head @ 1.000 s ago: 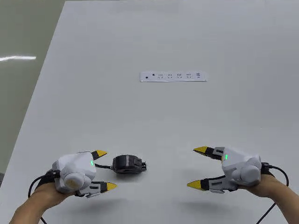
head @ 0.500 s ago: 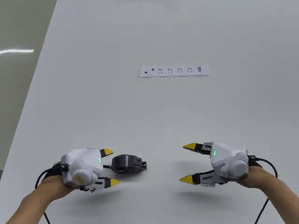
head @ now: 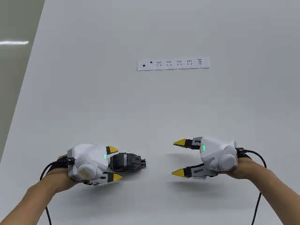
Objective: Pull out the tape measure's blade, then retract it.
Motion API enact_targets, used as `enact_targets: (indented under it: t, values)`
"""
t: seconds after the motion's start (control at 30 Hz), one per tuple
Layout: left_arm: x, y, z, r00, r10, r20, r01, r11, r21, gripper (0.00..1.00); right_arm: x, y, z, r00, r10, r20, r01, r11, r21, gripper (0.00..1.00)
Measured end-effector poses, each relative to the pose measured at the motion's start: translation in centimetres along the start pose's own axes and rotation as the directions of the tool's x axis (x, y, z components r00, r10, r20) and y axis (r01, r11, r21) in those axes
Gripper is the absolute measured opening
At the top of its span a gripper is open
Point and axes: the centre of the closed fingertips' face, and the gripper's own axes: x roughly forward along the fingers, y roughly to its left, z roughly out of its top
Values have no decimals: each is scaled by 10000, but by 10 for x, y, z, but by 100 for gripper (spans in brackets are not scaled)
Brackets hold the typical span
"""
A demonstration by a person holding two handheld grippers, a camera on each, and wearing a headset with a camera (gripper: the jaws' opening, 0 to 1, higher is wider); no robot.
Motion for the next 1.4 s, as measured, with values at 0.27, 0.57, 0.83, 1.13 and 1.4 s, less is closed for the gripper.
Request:
enact_targets:
  t: [0.27,0.57,0.83,1.13,1.4]
  values:
    - [4,1,-1,9998,-138,-127,144,9987,481,32,24,1,1,9992,393,14,-393,9990,-221,47]
    - [10,-1,-1,9996,-294,-51,296,9981,542,32,51,7,6,9961,882,7,-881,9952,-417,43]
    - [10,-1,1,9995,-313,38,311,9984,476,31,70,11,8,9933,1153,60,-1149,9925,-426,36]
    - [10,0,0,9995,-259,160,255,9993,267,30,88,14,12,9900,1397,215,-1386,9893,-460,27]
    - [10,0,1,9985,-312,458,308,9995,91,30,98,12,10,9890,1454,264,-1440,9883,-506,21]
